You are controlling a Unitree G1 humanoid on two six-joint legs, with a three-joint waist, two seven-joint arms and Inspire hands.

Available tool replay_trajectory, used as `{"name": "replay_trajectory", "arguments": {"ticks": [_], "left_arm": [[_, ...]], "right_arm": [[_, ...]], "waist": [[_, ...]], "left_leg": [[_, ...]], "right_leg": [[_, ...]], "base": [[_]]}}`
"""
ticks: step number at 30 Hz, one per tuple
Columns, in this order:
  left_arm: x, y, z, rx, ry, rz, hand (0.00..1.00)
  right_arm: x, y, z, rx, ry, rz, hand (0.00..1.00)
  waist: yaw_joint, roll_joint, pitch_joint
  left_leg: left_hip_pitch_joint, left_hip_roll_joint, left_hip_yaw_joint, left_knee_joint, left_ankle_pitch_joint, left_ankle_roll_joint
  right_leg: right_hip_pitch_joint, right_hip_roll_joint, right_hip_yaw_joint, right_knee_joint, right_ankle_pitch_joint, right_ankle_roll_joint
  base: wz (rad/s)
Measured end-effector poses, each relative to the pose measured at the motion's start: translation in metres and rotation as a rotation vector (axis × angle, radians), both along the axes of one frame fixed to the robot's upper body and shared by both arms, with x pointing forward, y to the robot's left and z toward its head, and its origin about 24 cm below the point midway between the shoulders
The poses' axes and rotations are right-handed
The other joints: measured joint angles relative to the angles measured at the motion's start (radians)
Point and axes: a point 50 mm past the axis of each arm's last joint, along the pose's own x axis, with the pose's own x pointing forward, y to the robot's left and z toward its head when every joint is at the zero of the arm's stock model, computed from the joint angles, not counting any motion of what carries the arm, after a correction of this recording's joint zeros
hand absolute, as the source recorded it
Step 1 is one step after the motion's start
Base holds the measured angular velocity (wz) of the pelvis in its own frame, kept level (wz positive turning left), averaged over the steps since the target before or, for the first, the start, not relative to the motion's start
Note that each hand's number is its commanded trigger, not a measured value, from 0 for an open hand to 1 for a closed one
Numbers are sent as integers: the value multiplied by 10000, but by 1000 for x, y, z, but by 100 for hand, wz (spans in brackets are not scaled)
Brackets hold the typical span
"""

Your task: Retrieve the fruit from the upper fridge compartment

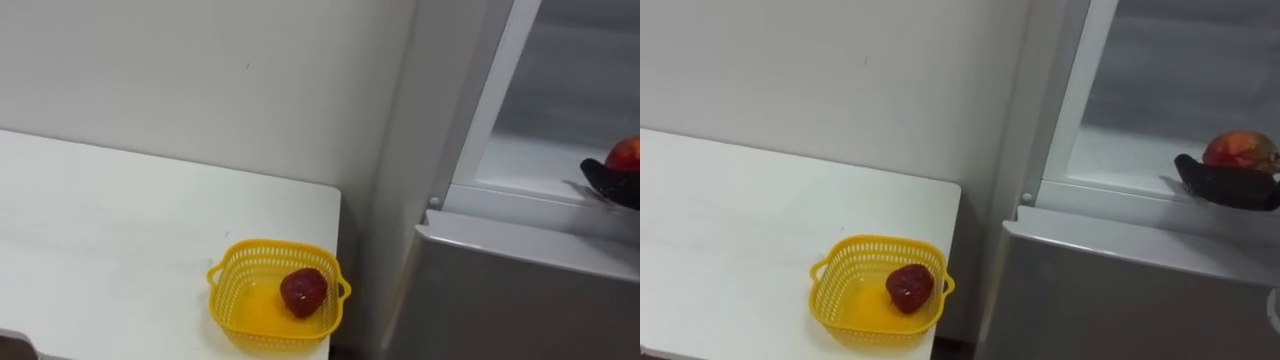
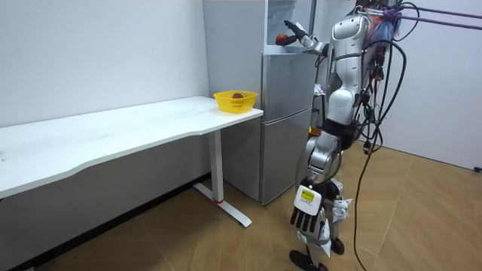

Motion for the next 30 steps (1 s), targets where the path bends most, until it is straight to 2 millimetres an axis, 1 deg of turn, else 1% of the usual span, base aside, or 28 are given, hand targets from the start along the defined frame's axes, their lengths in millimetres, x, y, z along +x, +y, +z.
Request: {"name": "replay_trajectory", "arguments": {"ticks": [4, 14, 15, 16, 18, 19, 20, 21, 22, 23, 26, 30], "left_arm": [[-2, 0, 0, -8, 51, 16, 0], [1, -1, 0, -157, 74, -63, 0], [2, -1, 0, -168, 14, -101, 0], [5, -1, 1, -170, -93, -141, 0], [7, -1, 1, -150, -170, -175, 0], [7, -1, 1, -106, -190, -181, 0], [7, -1, 1, -100, -186, -185, 0], [6, -2, 1, -111, -134, -198, 0], [5, -2, 1, -115, -83, -203, 0], [5, -2, 1, -118, -65, -206, 0], [3, -2, 1, -121, -10, -189, 0], [3, -2, 1, -107, -14, -189, 0]], "right_arm": [[2, 1, 1, 67, 206, 167, 0], [3, 0, -1, 179, 666, 222, 0], [4, 0, -1, 206, 720, 221, 0], [4, 0, 1, 200, 686, 224, 0], [6, 2, 3, 148, 621, 257, 0], [7, 1, 4, 161, 603, 231, 0], [7, 1, 4, 177, 603, 207, 0], [7, 0, 3, 195, 634, 155, 0], [7, -1, 1, 224, 678, 96, 0], [7, -2, 1, 234, 693, 75, 0], [7, -2, 0, 306, 703, 56, 0], [7, -7, -6, 1116, 788, 74, 0]], "waist": [[5, 13, -18], [-27, 7, -22], [-34, 29, -11], [-35, 16, -17], [-27, 57, 15], [-84, 67, 17], [-91, 71, 21], [-83, 99, 41], [-82, 87, 32], [-90, 100, 41], [-59, 94, 37], [-123, 56, 7]], "left_leg": [[-52, -5, -7, -19, 6, 2], [-172, -4, -53, 56, 8, 3], [-230, 2, -57, 117, 3, 3], [-331, 4, -60, 187, 1, 5], [-417, 3, -61, 234, 4, 5], [-510, -6, -120, 316, 1, 8], [-520, -7, -126, 321, 3, 8], [-521, -5, -126, 335, 3, 8], [-521, 19, -126, 335, 4, 10], [-526, 33, -127, 339, 4, 10], [-555, 25, -123, 348, 5, 11], [-537, -30, -156, 346, 14, 19]], "right_leg": [[-103, 0, 54, 16, 0, 0], [-186, -8, 18, 46, 0, 0], [-234, -8, 13, 76, 0, 0], [-330, -16, 8, 151, 0, -1], [-422, -30, -7, 210, 0, -2], [-445, -42, -90, 212, 1, -2], [-454, -50, -110, 214, 1, -3], [-455, -60, -121, 225, 1, -3], [-464, -70, -124, 235, 0, -4], [-468, -73, -125, 235, 0, -4], [-501, -84, -123, 235, -4, -11], [-455, -79, -148, 202, -7, -14]], "base": [[-5], [0], [0], [0], [2], [8], [9], [0], [0], [0], [0], [2]]}}
